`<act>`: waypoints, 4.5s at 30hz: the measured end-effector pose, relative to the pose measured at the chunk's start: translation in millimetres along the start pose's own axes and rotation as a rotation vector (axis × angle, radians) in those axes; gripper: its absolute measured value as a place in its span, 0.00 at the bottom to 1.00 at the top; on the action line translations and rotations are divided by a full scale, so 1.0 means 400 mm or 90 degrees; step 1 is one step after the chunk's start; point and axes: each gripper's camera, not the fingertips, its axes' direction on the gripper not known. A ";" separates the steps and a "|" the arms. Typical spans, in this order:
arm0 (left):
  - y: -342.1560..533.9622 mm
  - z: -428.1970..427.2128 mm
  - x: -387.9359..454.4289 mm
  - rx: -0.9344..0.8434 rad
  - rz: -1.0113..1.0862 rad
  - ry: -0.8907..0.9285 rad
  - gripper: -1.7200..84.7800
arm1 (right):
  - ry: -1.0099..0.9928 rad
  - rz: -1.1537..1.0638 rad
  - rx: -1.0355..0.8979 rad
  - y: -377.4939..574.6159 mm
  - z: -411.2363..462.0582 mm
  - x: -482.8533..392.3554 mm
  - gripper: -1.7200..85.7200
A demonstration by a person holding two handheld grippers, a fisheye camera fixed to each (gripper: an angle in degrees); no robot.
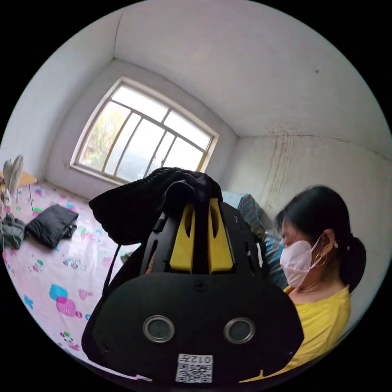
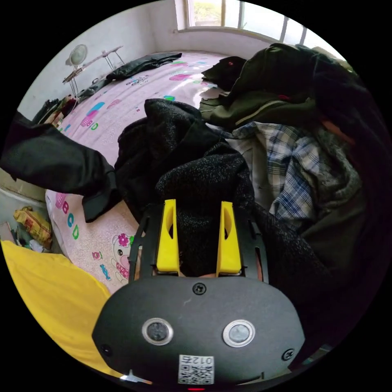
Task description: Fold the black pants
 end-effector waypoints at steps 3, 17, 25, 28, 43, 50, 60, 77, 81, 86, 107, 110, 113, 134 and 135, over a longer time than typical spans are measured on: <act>0.122 0.064 -0.122 -0.082 -0.043 -0.001 0.09 | -0.033 0.030 -0.009 -0.048 0.011 0.045 0.14; 0.887 0.370 -0.668 -0.563 -0.264 -0.291 0.08 | 0.016 0.068 -0.014 -0.173 -0.006 0.078 0.11; 0.871 0.267 -0.574 -0.448 0.112 -0.351 0.03 | -0.073 0.102 0.159 0.178 -0.166 0.147 0.03; 0.902 0.320 -0.562 -0.461 0.095 -0.048 0.02 | -0.158 0.081 0.180 0.289 -0.196 0.237 0.02; 1.195 0.786 -0.334 -0.176 -0.039 0.365 0.02 | -0.300 -0.235 0.222 0.515 -0.155 0.854 0.02; 1.348 0.832 -0.556 -0.084 0.033 0.413 0.02 | -0.349 -0.317 0.296 0.495 -0.041 0.983 0.02; 1.384 0.927 -0.861 -0.046 0.039 0.604 0.02 | -0.289 -0.339 0.377 0.372 0.016 1.079 0.01; 1.171 1.157 -1.208 -0.095 0.052 0.771 0.02 | -0.154 -0.336 0.457 0.113 0.012 0.986 0.01; 1.153 1.165 -1.175 -0.121 0.026 0.767 0.02 | -0.164 -0.320 0.446 0.127 -0.025 0.951 0.02; 1.061 0.996 -1.062 -0.168 0.014 0.593 0.04 | -0.103 -0.268 0.400 0.150 -0.127 0.844 0.02; 0.929 0.706 -1.058 -0.591 -0.204 -0.218 0.23 | -0.022 -0.193 0.050 -0.197 -0.305 0.287 0.22; 0.921 0.784 -1.034 -0.608 -0.236 -0.196 0.15 | -0.001 -0.156 -0.001 -0.235 -0.315 0.253 0.13; 0.862 0.809 -0.989 -0.586 -0.243 -0.146 0.10 | -0.096 -0.096 0.031 -0.251 -0.414 0.251 0.09; -0.278 0.332 -0.799 -0.193 -0.067 -0.153 0.06 | -0.544 -0.172 0.457 -0.722 -1.273 -0.014 0.08; -0.291 0.314 -0.808 -0.189 -0.069 -0.167 0.06 | -0.546 -0.169 0.452 -0.762 -1.268 -0.045 0.08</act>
